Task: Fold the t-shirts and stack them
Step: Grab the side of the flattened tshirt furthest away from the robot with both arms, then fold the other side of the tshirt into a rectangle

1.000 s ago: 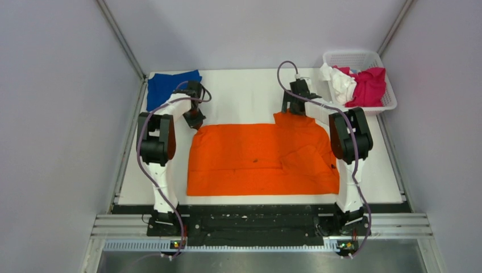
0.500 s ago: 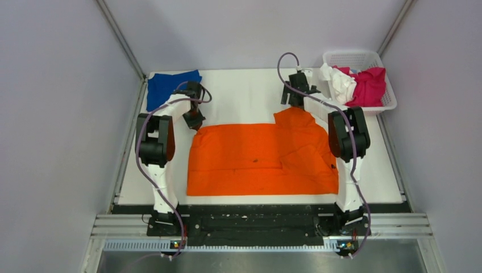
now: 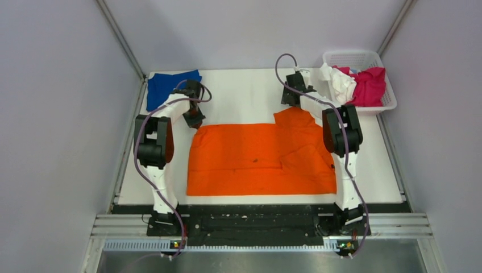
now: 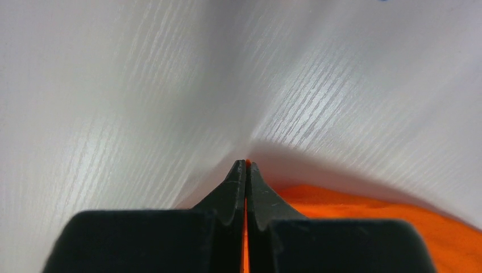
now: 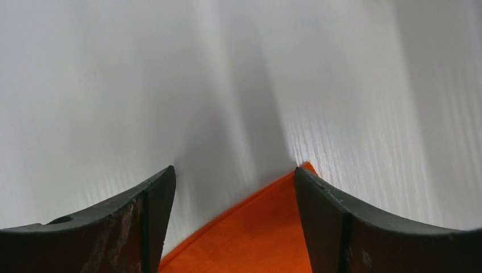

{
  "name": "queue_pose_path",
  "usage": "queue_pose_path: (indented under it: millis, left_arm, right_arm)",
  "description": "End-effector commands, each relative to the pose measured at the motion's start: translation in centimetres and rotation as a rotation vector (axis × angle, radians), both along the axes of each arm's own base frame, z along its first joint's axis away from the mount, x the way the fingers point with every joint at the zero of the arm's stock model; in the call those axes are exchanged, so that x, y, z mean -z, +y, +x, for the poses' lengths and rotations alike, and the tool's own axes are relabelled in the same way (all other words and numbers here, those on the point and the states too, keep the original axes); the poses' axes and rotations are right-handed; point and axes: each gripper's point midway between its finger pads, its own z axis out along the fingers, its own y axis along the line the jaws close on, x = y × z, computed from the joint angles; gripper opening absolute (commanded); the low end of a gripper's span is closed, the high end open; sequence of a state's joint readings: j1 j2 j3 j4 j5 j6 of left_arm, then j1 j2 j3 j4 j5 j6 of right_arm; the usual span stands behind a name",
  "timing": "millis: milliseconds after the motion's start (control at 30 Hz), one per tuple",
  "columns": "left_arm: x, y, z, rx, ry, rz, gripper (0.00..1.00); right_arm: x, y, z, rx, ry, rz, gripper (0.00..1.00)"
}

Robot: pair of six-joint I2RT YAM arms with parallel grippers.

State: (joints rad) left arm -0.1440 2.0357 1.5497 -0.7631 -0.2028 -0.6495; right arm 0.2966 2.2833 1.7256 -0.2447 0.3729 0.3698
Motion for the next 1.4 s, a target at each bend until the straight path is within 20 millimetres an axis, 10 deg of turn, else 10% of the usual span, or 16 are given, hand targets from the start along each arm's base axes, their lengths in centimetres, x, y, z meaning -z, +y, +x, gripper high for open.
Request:
queue_pose_path:
  millis: [0,333,600,933,1367]
  left_arm:
    - [-3.1,-0.2,0.4,0.014,-0.085,-0.012,0.00]
    - [-3.4,-0.9,0.0,0.026,-0.094,-0.033,0.00]
    - [-3.9,-1.1,0.2,0.028,-0.101,-0.033,0.00]
    - [-4.9,-1.3,-1.3,0.042,-0.134,-0.040,0.00]
    - [-5.0,-1.1,-5.6,0.034,-0.179,-0.027,0.00]
  right_arm:
    - [0.5,-1.7,-2.8,0.056,0.066,-0.012,0.73]
    - [1.1,-1.9,-4.9,0.149,0.018,0.088,0.64]
    - [-1.1,-1.1,-3.7,0.169,-0.098,0.184,0.00]
    - [-7.6,-1.7,-6.9,0.050,-0.178,0.108,0.00]
    - [-7.9,-2.0,-18.6,0.009,-0.042,0.088,0.00]
